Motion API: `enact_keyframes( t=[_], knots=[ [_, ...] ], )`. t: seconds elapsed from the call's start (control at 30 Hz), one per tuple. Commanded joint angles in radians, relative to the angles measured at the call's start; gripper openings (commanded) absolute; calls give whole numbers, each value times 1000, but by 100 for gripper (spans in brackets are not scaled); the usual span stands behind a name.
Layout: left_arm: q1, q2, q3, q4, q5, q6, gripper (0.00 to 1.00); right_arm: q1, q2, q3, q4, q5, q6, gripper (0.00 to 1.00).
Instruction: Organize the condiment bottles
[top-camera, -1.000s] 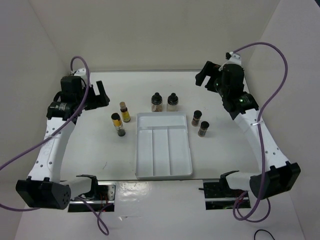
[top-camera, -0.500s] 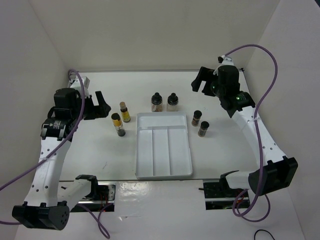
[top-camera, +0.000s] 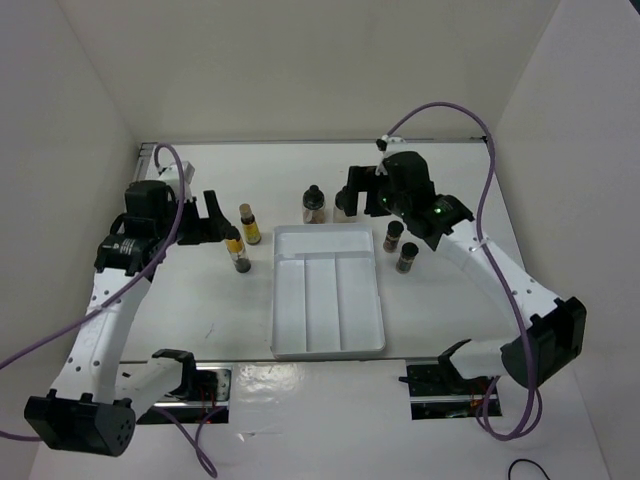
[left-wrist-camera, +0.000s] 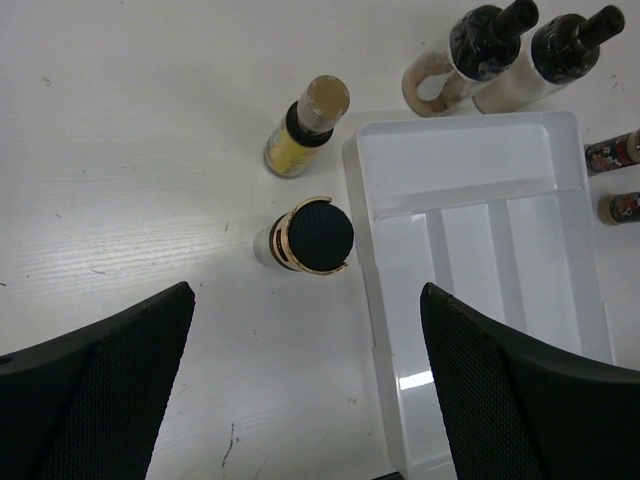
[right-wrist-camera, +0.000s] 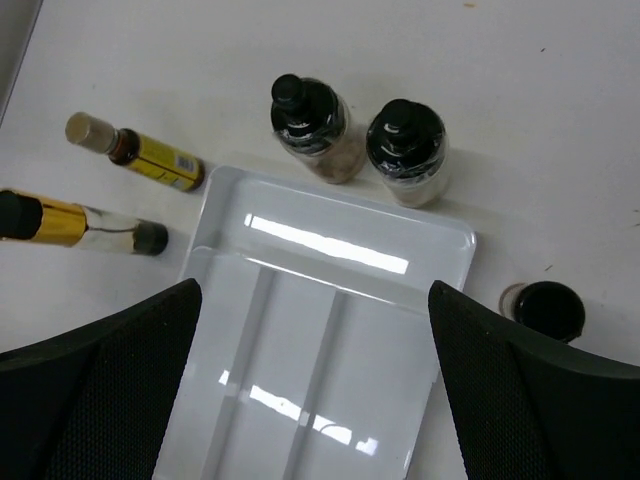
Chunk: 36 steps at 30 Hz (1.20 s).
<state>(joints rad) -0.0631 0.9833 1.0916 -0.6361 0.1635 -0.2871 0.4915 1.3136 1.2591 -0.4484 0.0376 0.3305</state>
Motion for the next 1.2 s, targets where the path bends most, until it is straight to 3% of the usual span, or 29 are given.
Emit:
enact_keyframes(
  t=[0.0, 0.13, 0.4, 0.9, 1.03, 1.17],
  knots=[
    [-24, 46, -1, 33, -70, 20, 100, 28, 61, 43, 42, 53, -31, 98],
    [-72, 90, -1, 64, -79, 11, 100, 28, 99, 79, 28, 62, -41, 98],
    [-174, 227, -10, 87, -232, -33, 100, 28, 119, 69, 60, 35, -41, 98],
    [-297, 393, 31, 49, -498, -61, 100, 28, 128, 51, 22, 156, -10, 98],
    [-307, 402, 22, 58, -509, -72, 91, 28, 128, 51, 22, 156, 1, 98],
    [-307, 393, 22, 76, -509, -72, 91, 28, 138, 51, 22, 156, 1, 98]
  ],
)
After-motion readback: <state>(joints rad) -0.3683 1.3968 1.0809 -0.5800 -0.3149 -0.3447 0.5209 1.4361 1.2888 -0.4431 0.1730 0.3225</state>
